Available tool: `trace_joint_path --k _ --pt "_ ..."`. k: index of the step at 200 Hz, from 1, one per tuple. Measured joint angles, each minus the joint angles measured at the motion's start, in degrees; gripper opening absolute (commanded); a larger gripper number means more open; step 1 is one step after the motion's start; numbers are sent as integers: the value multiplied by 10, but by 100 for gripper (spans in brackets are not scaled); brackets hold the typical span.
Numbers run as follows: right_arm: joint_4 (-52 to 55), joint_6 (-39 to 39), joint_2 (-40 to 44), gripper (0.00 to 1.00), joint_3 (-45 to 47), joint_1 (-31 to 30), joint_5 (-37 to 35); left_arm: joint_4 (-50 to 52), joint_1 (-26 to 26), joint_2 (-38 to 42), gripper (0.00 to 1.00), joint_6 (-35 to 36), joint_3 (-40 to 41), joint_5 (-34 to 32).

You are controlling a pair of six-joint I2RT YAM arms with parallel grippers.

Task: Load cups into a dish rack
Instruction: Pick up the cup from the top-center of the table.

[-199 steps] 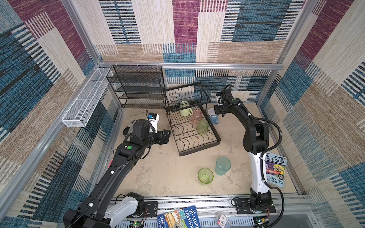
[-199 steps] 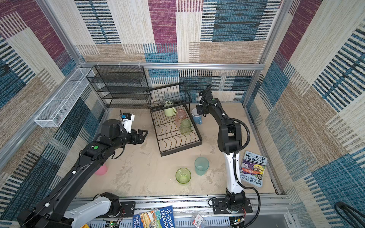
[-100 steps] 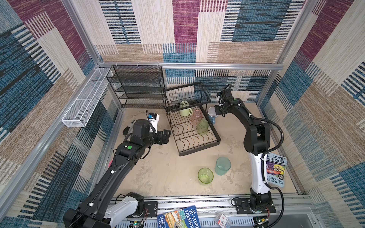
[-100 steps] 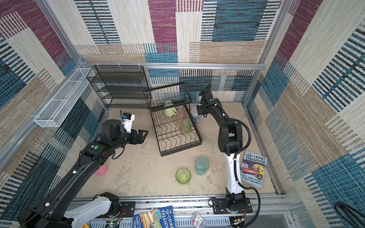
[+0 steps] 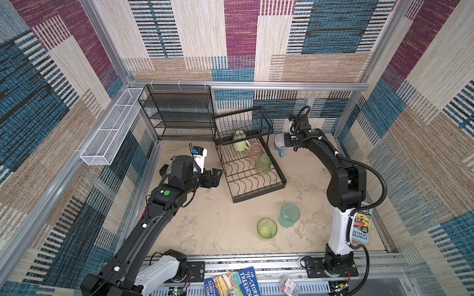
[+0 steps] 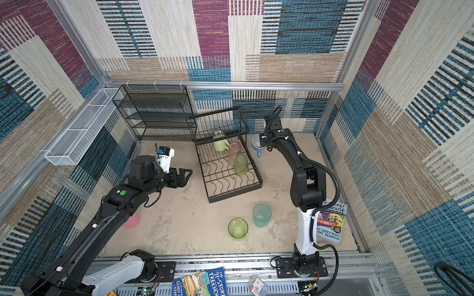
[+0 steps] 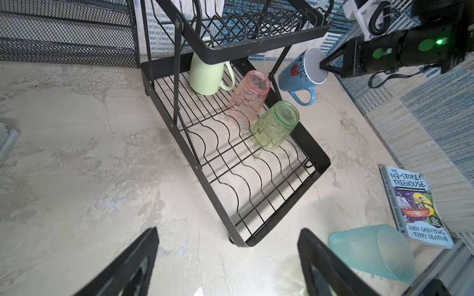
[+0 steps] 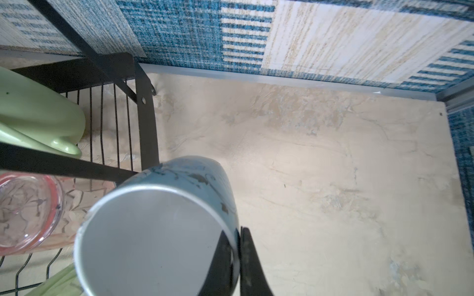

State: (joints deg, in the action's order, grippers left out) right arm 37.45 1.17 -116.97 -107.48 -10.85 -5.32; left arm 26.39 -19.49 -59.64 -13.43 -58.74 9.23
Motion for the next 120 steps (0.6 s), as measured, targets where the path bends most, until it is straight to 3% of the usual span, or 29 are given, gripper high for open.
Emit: trace_joint_path --k 69,120 --pt "-45 38 175 0 156 0 -24 0 0 2 88 -7 0 16" --pt "-81 68 340 0 307 0 2 -3 -3 -12 88 -25 0 31"
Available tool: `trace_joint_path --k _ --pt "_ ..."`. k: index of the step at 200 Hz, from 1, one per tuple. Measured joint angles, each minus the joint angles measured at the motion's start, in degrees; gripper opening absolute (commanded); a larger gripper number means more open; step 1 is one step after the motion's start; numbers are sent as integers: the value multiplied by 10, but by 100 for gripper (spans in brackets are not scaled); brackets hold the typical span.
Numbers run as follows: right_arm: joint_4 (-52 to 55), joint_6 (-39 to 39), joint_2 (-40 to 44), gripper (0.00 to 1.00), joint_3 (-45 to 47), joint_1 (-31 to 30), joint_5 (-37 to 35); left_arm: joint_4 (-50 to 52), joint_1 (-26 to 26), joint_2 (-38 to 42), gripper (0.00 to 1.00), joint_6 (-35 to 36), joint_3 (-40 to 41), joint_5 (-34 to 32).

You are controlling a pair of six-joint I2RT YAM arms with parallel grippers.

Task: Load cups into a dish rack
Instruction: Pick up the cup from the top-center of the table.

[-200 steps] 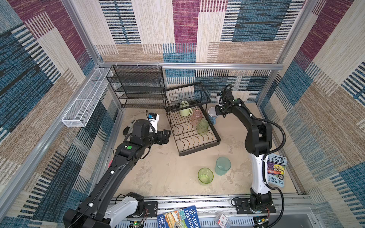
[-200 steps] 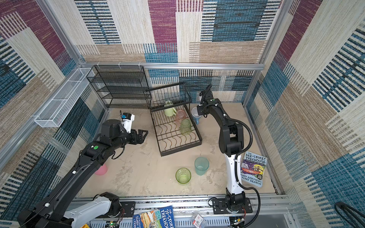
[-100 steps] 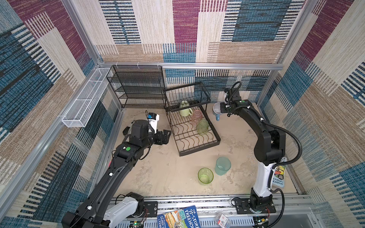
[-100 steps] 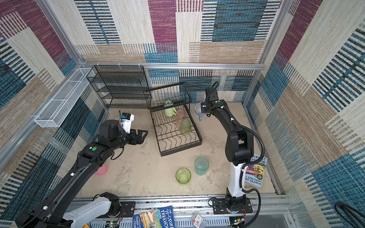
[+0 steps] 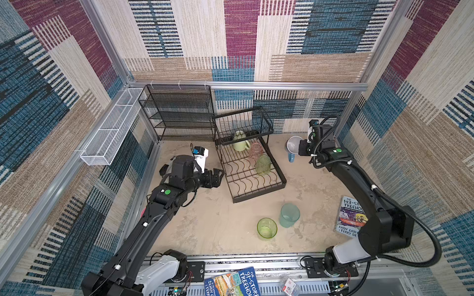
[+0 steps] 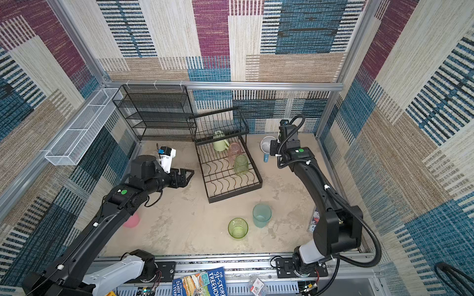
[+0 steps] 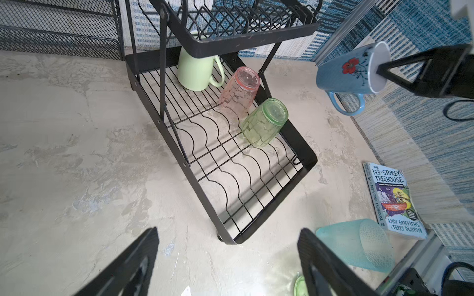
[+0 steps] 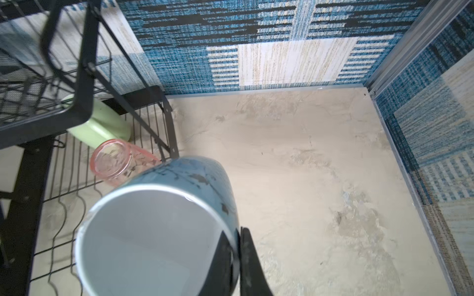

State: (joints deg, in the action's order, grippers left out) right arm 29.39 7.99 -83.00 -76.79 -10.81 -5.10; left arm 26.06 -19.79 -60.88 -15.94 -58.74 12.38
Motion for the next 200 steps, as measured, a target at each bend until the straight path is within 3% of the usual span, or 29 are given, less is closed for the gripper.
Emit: trace_joint_path --k 56,114,152,200 --pt "-87 32 158 0 162 -49 91 -9 -17 -30 87 -98 -9 45" --pt "-198 110 208 0 244 -83 181 -110 -30 -27 85 -288 59 88" --pt "-263 188 208 0 268 -102 225 -195 -70 -1 82 -404 107 65" --pt "-297 296 224 0 286 -104 227 -327 -143 2 76 -525 158 -5"
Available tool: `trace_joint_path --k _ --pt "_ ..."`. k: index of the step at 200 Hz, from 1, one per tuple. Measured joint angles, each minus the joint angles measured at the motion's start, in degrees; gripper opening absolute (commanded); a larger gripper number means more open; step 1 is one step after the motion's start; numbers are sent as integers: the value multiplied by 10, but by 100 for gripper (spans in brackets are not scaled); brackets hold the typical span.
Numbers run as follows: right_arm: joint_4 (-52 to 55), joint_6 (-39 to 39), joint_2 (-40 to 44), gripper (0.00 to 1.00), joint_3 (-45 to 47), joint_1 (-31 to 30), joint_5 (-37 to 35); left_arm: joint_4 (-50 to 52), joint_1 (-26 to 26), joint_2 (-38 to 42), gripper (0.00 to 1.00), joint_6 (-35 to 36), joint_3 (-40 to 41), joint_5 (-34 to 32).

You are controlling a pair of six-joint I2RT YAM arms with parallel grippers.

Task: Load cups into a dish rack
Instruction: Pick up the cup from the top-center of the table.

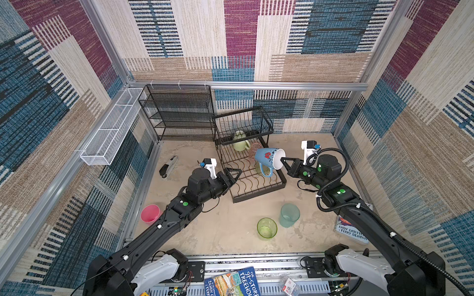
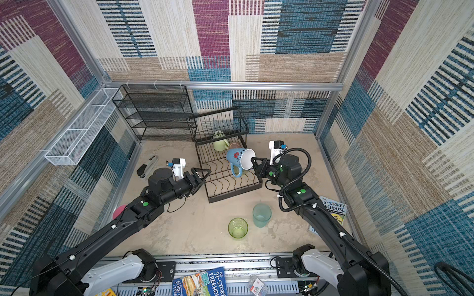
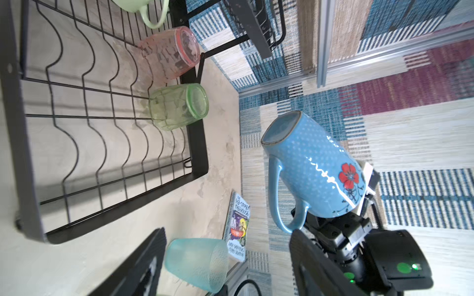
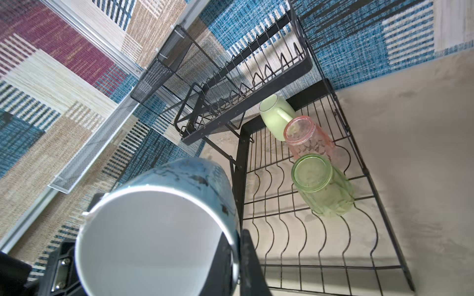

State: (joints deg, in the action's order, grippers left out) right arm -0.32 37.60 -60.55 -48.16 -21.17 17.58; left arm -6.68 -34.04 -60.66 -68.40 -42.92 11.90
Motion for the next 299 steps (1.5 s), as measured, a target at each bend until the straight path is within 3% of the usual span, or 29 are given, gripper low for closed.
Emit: trace_joint_path --k 59,135,217,299 --pt "-5 117 7 0 2 0 22 -215 -78 -81 73 -79 18 -84" --pt "-11 191 22 0 10 0 35 -440 -139 -198 60 -124 -10 -148" --pt "-30 219 19 0 17 0 34 -492 -153 -221 44 -159 -16 -175" --pt "-46 223 2 0 15 0 38 -494 -159 -223 38 -188 -15 -174"
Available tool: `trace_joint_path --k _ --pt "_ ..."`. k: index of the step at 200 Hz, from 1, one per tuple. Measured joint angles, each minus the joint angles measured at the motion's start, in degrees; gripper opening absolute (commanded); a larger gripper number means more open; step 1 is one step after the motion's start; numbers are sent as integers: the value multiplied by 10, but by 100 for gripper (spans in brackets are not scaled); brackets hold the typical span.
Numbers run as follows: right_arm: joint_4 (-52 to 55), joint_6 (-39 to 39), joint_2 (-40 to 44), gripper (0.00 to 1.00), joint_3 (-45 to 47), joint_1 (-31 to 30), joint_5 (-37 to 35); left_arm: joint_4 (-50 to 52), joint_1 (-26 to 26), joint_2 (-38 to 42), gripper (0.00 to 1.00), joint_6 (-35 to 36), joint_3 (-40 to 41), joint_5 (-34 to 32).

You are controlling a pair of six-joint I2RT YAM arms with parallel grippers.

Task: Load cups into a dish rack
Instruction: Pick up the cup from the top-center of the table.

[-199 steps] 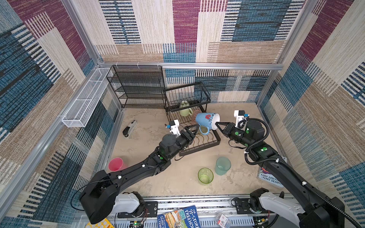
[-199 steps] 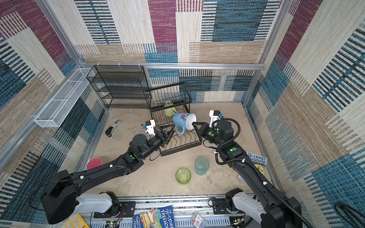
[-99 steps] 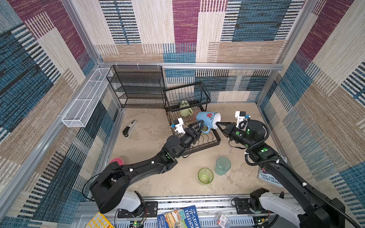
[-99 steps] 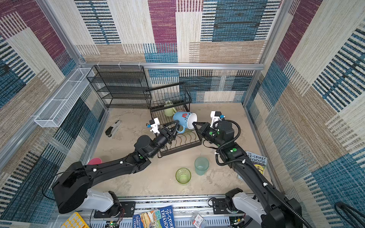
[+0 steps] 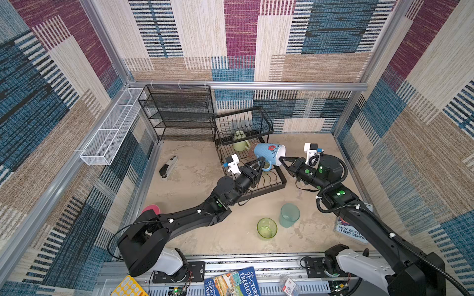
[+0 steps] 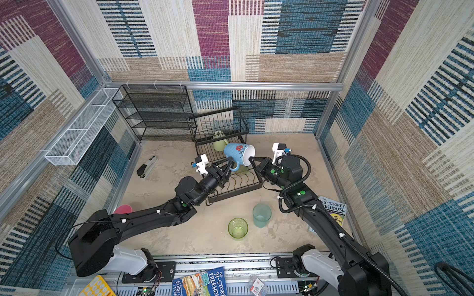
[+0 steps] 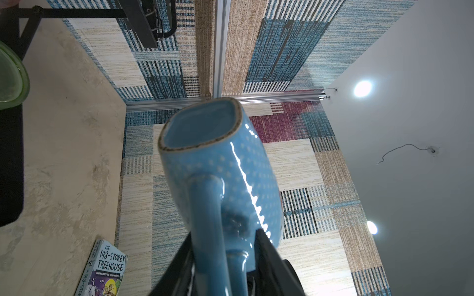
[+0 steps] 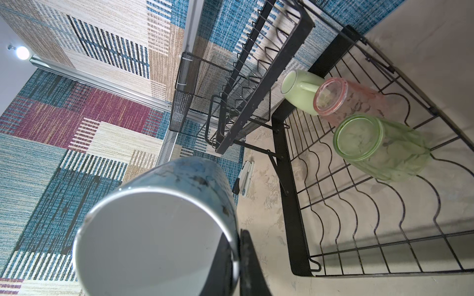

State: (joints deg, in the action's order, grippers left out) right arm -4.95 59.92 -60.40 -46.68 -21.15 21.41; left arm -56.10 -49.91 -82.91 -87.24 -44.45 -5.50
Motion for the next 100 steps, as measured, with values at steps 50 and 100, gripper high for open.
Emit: trace_joint_path --k 50,100 --pt "-1 0 -6 0 -6 0 2 0 -1 0 33 -11 0 26" --pt "1 -7 -12 0 -17 0 9 -3 4 -2 28 -13 0 42"
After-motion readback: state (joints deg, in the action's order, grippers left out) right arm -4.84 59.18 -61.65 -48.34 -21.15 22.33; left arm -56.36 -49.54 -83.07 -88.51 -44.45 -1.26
